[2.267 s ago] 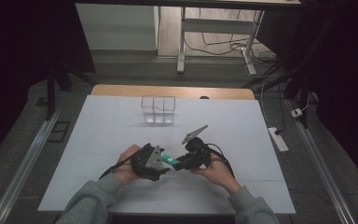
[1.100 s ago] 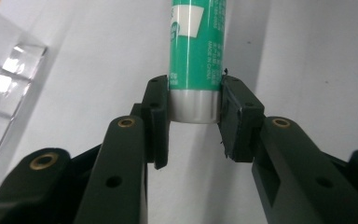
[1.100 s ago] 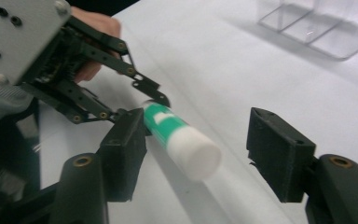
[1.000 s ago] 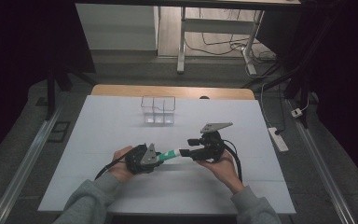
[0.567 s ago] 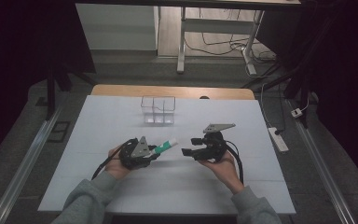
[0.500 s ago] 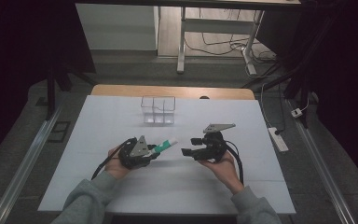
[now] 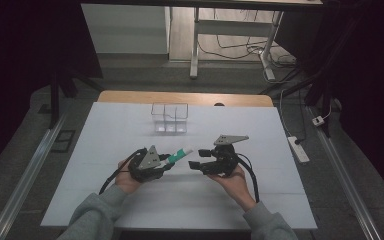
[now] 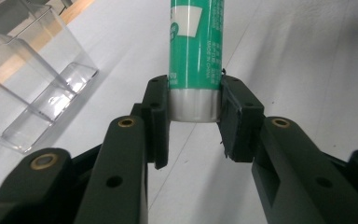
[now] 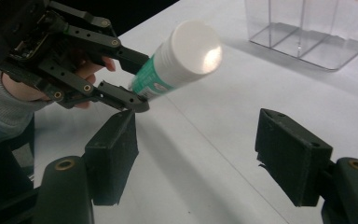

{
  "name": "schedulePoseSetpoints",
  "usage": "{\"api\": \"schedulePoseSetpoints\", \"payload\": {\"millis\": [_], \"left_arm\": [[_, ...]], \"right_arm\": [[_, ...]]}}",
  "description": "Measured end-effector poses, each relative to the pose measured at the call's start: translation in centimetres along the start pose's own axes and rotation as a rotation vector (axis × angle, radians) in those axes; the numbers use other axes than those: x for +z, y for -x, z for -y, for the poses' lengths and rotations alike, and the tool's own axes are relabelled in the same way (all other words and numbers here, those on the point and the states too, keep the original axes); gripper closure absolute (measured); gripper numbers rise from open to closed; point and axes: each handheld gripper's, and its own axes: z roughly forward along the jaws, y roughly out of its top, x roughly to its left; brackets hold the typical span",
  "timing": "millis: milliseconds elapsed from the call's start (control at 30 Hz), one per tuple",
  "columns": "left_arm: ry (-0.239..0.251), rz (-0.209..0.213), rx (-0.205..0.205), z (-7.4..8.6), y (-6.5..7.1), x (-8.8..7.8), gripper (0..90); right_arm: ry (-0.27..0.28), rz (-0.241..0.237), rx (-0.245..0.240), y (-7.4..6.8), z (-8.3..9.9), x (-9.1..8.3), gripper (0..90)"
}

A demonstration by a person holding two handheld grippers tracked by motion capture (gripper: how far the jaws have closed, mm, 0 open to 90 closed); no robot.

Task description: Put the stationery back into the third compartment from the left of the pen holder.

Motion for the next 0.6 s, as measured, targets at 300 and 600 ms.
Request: {"api": "schedulePoseSetpoints", "payload": {"millis": [300,600], "left_arm": [[-0.002,0.024,0.020,-0.3,0.9,0.6,65.7],[-0.017,0.031,0.014,-0.3,1.3,1.1,65.6]], "right_arm": [[0.037,-0.020,0.002,-0.5,0.1,0.3,34.6],[0.065,-0.024,0.016,-0.5,0.3,0.3,46.8]]}}
